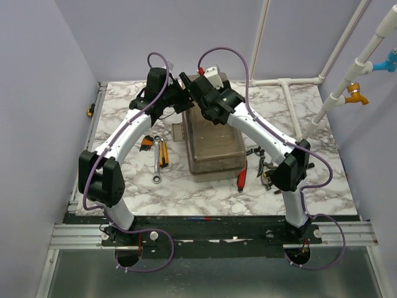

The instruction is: Pack the tool kit

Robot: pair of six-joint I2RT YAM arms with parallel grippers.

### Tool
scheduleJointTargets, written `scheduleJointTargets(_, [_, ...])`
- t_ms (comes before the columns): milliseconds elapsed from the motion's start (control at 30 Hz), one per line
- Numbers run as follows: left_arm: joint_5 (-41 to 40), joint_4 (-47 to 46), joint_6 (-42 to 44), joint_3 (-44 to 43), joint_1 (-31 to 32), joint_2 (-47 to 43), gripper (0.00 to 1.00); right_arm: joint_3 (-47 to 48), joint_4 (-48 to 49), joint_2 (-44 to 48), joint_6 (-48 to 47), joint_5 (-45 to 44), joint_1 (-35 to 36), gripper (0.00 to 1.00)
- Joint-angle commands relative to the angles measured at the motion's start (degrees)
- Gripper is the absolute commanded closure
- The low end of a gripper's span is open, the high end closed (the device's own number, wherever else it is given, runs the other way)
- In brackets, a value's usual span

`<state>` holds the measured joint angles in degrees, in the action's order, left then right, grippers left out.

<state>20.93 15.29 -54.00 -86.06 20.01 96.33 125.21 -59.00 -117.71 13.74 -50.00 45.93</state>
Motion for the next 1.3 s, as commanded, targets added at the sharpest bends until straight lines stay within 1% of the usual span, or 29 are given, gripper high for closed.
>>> scheduleJointTargets(0, [-4.06,5.28,-0.14,2.66,-0.14,2.83,0.24,-1.01,-2.72,1.52,-7.91,-21.78,-1.23,0.41])
scheduleJointTargets(67, [-3.62,5.43,-0.06,2.17,-0.23,3.05,0.24,-2.50,1.27,2.38,-11.00,-24.77,-0.64,0.42])
scheduleJointTargets(167, [-3.11,5.32,-0.06,1.95,-0.40,3.15,0.24,-2.89,5.28,3.59,-13.13,-23.34,-0.15,0.44])
scheduleJointTargets(267, [-2.77,5.36,0.25,1.74,-0.49,3.04,0.24,-2.06,5.15,4.07,-12.35,-19.89,-0.23,0.46])
scheduleJointTargets(467, [-2.28,5.81,0.74,1.33,-0.59,3.28,0.24,-2.34,4.49,4.33,-9.56,-17.05,-0.32,0.48])
scheduleJointTargets(533, [-2.29,5.87,0.88,1.42,-0.67,3.12,0.24,-2.25,3.97,4.65,-8.01,-14.74,-0.43,0.51])
scheduleJointTargets(633, [-2.17,5.97,1.17,1.69,-1.06,2.56,0.24,-1.43,2.50,5.53,-4.66,-10.21,-1.37,0.60])
scheduleJointTargets(833, [-2.29,6.46,1.74,2.38,-2.21,0.59,0.24,-0.73,1.91,7.94,0.08,-2.37,-3.86,0.96])
scheduleJointTargets(867, [-2.30,6.62,1.87,2.44,-2.39,0.25,0.24,-0.98,2.24,8.45,0.46,-1.31,-3.92,0.99])
scheduleJointTargets(1067, [-2.25,7.44,3.02,2.39,-2.87,-1.35,0.24,-3.38,4.68,10.82,2.71,7.57,-5.85,0.99])
scheduleJointTargets(1100, [-2.31,7.89,4.17,1.90,-2.79,-1.56,0.24,-4.05,4.81,11.66,3.89,10.24,-6.80,0.93])
scheduleJointTargets(1167, [-2.66,9.84,6.15,0.18,-2.12,-1.93,0.24,-7.79,7.37,14.78,5.59,20.29,-10.26,0.85])
scheduleJointTargets(1200, [-2.77,11.04,7.13,-1.16,-1.68,-2.15,0.24,-10.64,9.90,16.77,6.47,25.49,-12.23,0.76])
scheduleJointTargets(1233, [-2.89,12.00,8.18,-2.58,-0.94,-2.20,0.24,-14.52,12.45,19.51,7.26,30.48,-14.05,0.63])
scheduleJointTargets(1267, [-3.21,13.45,8.88,-4.04,-0.11,-2.12,0.24,-18.08,15.91,21.88,8.23,34.93,-16.30,0.51])
